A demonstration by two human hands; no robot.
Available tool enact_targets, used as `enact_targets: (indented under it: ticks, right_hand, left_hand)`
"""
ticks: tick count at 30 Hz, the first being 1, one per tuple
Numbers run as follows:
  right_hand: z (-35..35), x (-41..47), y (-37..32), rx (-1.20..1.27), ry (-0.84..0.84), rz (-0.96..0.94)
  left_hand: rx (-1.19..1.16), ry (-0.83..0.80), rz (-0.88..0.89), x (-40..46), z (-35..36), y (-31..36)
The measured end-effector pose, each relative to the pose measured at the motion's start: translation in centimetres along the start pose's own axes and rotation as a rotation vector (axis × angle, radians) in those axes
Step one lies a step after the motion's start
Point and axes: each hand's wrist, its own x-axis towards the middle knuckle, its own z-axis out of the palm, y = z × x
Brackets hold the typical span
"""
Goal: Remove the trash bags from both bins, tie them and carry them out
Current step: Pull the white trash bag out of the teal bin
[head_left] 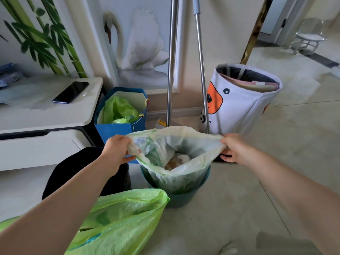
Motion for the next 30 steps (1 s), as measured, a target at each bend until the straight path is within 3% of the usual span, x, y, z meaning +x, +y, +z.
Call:
enact_targets:
  ticks: [5, 12, 16, 21, 26, 30]
  right_hand:
    - [-2.0, -0.6, 0.0, -0.229, 0.028, 0.032]
    - [-2.2, -2.3, 0.8, -0.904, -0.002, -0.032]
    - [-1.5, -2.3, 0.3, -0.791, -0.063, -0.081]
    - [-1.2, -1.4, 0.7, -0.586, -0.064, -0.052]
    - [-3.1, -0.9, 2.7, -0.397, -0.111, 0.156]
    - [-3.2, -1.2, 3.8, -0.537, -0.294, 0.329]
  left_hand:
    - [-0.010, 0.150, 0.007, 0.5, -2.8, -0.6]
    - [0.042, 0.162, -0.037, 0.9, -4.3, -2.2]
    - [0.198, 0.093, -0.061, 0.6, -3.5, -2.6]
    - [0.464, 0.058, 0.134, 0.6, -2.1, -1.4]
    - [0.633, 0.063, 0.290, 1.5, -0.3, 0.1]
    - [0.994, 0.022, 0.518, 2.1, 1.5, 0.1]
